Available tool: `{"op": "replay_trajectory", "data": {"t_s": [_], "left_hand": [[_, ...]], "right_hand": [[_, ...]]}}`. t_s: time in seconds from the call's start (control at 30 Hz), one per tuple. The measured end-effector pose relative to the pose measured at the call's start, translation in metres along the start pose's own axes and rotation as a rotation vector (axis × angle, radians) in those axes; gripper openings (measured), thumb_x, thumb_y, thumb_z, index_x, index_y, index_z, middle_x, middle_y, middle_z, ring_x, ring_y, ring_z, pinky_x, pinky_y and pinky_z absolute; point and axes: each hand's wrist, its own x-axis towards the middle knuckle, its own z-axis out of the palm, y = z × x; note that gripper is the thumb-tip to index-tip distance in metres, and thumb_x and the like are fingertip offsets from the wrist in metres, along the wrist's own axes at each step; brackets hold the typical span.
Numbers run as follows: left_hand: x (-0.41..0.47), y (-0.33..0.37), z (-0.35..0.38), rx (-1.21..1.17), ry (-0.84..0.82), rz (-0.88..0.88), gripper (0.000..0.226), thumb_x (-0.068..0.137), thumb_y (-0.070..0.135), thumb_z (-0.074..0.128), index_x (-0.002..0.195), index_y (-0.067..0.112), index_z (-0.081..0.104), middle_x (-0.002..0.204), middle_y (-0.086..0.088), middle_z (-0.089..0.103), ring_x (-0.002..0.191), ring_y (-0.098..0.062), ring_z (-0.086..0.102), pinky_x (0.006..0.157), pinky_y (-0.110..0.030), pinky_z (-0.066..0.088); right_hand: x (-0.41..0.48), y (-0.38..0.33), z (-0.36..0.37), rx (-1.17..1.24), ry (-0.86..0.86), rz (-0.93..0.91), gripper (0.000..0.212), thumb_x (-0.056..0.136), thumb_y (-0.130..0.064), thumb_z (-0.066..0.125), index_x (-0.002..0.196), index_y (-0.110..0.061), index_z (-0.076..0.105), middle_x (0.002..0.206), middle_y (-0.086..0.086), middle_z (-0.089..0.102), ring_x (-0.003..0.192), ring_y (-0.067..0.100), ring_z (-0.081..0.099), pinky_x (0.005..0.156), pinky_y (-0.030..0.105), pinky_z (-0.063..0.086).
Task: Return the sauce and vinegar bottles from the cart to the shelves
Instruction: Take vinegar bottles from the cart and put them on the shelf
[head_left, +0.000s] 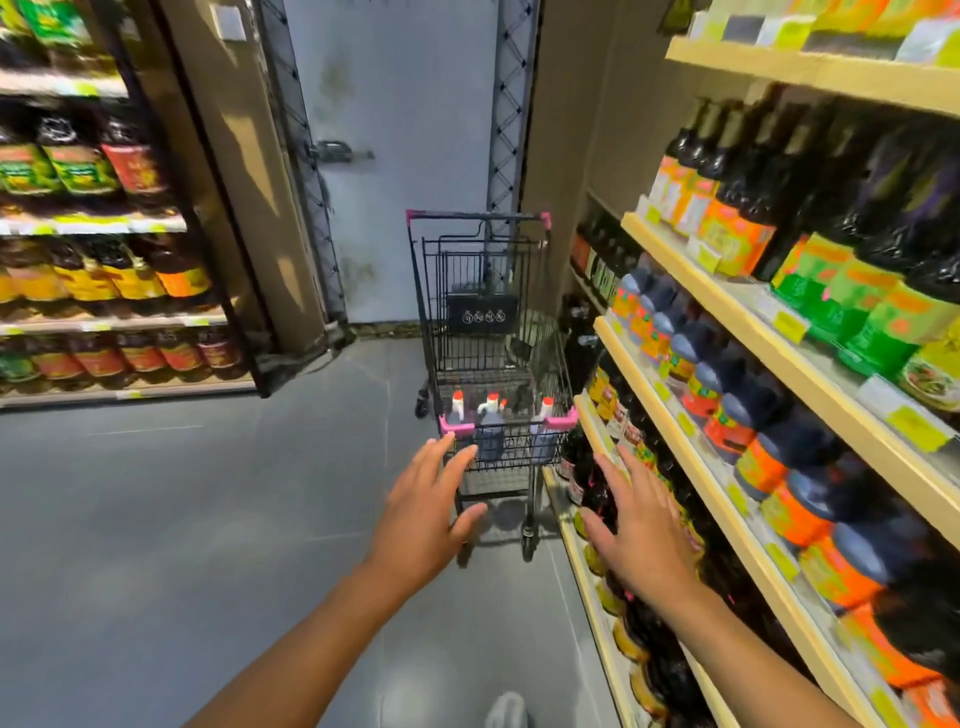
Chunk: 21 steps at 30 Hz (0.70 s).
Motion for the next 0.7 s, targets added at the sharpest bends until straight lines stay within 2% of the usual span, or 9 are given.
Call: {"op": "replay_trajectory", "data": {"t_s": [0.17, 0.27, 0.4, 0.57, 0.7], "left_hand": [[0.109, -0.037, 0.024, -0.024, -0.027, 0.032, 0.071, 0.097, 0.056, 0.052, 0.157, 0.036, 0.022, 0.168, 0.006, 0.013, 0.155, -0.018, 0.011, 0.124, -0.043, 0.025], [0.176, -0.056, 0.037, -0.036, -0.046, 0.028, 0.071, 0.097, 0.056, 0.053, 0.158, 0.036, 0.022, 0.168, 0.005, 0.013, 0.155, -0.017, 0.011, 0.124, -0.040, 0.024], [0.250, -0.082, 0.055, -0.050, -0.081, 0.042, 0.070, 0.097, 0.051, 0.056, 0.157, 0.033, 0.025, 0.168, 0.004, 0.016, 0.155, -0.019, 0.014, 0.124, -0.041, 0.024], [0.328, -0.108, 0.080, -0.083, -0.171, 0.064, 0.070, 0.097, 0.050, 0.057, 0.157, 0.033, 0.026, 0.168, 0.004, 0.016, 0.155, -0.020, 0.015, 0.124, -0.042, 0.025], [0.395, -0.133, 0.108, -0.088, -0.251, 0.136, 0.069, 0.097, 0.050, 0.057, 0.157, 0.031, 0.027, 0.167, 0.002, 0.019, 0.154, -0.022, 0.017, 0.123, -0.041, 0.024]], "right_hand": [[0.103, 0.017, 0.038, 0.041, -0.013, 0.033, 0.071, 0.093, -0.049, 0.061, 0.155, -0.034, 0.029, 0.161, 0.000, 0.027, 0.148, 0.024, 0.028, 0.117, 0.046, 0.033], [0.168, 0.029, 0.056, 0.068, -0.053, 0.066, 0.071, 0.095, -0.048, 0.058, 0.156, -0.036, 0.024, 0.164, -0.001, 0.023, 0.151, 0.023, 0.023, 0.118, 0.044, 0.030], [0.246, 0.044, 0.083, 0.090, -0.127, 0.106, 0.072, 0.097, -0.046, 0.058, 0.158, -0.029, 0.025, 0.166, -0.004, 0.017, 0.153, 0.018, 0.017, 0.120, 0.045, 0.027], [0.320, 0.055, 0.108, 0.165, -0.163, 0.182, 0.078, 0.098, -0.036, 0.059, 0.161, -0.019, 0.017, 0.167, -0.003, 0.019, 0.152, 0.016, 0.021, 0.116, 0.026, 0.022], [0.368, 0.069, 0.138, 0.209, -0.188, 0.295, 0.078, 0.098, -0.034, 0.059, 0.161, -0.018, 0.016, 0.166, -0.002, 0.020, 0.152, 0.017, 0.021, 0.119, 0.027, 0.018]]}}
